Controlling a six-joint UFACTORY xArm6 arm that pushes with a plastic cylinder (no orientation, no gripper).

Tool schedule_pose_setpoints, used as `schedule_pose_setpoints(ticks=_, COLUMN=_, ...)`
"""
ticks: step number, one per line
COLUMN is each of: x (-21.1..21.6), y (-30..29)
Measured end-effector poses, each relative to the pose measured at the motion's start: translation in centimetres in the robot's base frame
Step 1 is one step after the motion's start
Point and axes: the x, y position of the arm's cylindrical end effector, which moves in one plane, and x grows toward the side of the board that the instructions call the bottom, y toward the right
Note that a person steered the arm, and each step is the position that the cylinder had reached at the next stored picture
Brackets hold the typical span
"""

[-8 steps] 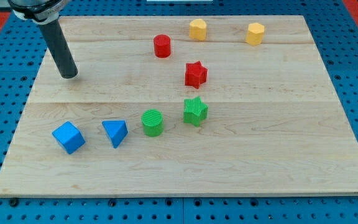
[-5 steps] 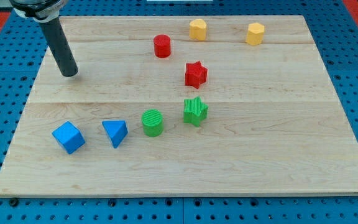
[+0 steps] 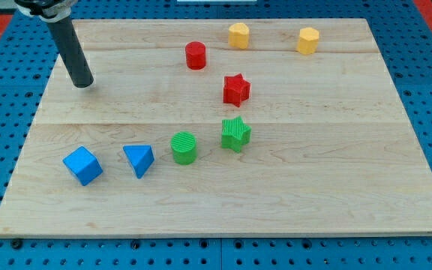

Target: Push the green star towards down

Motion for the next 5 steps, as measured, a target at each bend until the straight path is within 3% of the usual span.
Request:
schedule_pose_setpoints(ticks=2, x=0.0, y=-0.3)
schedule_pose_setpoints(ticks=5, x=-3.4, y=1.3)
